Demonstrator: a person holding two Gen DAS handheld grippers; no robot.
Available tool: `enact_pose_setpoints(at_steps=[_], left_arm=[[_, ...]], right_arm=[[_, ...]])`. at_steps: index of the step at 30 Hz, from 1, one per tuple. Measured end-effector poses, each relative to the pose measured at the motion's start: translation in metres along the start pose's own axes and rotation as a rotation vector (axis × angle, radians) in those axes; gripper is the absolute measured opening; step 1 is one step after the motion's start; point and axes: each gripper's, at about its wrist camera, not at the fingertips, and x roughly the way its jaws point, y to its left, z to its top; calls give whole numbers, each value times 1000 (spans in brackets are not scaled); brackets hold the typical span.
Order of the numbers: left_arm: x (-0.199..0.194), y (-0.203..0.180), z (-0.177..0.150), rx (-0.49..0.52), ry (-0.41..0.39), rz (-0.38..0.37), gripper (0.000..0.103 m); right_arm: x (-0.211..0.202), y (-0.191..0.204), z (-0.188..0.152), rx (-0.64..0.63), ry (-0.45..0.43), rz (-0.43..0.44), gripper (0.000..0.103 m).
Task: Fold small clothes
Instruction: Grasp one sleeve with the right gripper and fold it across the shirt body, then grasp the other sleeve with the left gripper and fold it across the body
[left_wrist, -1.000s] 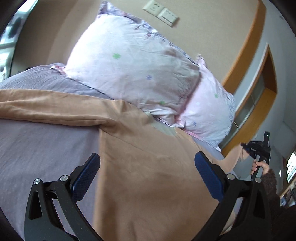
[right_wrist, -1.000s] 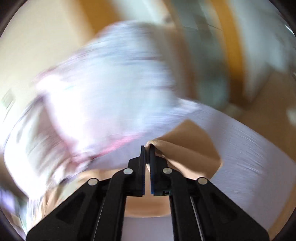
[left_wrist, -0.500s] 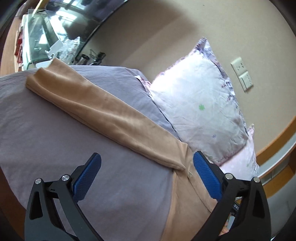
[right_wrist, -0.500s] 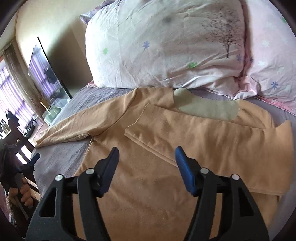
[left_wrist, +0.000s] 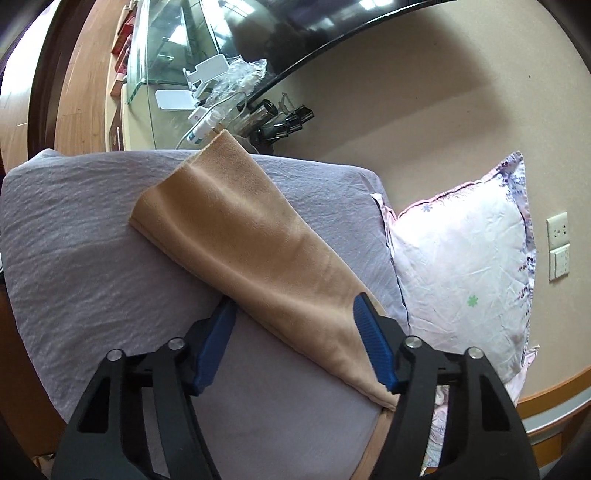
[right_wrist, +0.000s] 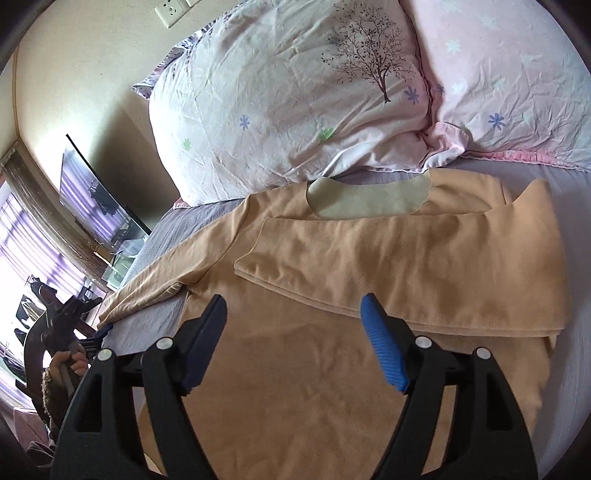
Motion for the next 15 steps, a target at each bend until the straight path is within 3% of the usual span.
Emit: enact_pose_setpoints(at_steps=[2, 4, 7, 10, 13, 15], left_arm=[[4, 6, 8, -18, 3, 27, 25], [12, 10, 15, -15, 23, 60, 9], [9, -16, 17, 82, -5, 80, 7], [1, -86, 2, 283, -51, 10, 6], [4, -180, -46, 539, -45, -114, 6], [15, -242, -102, 719, 1, -217, 6]], right_arm=[[-4, 2, -2, -7, -7, 18, 77], [-11, 2, -5, -12, -17, 32, 78], [-26, -5, -6, -11, -48, 31, 78], [-44, -19, -4, 1, -104, 2, 79], [-58, -37, -3, 40, -148, -25, 79], [-66, -54, -3, 87, -171, -45, 79]])
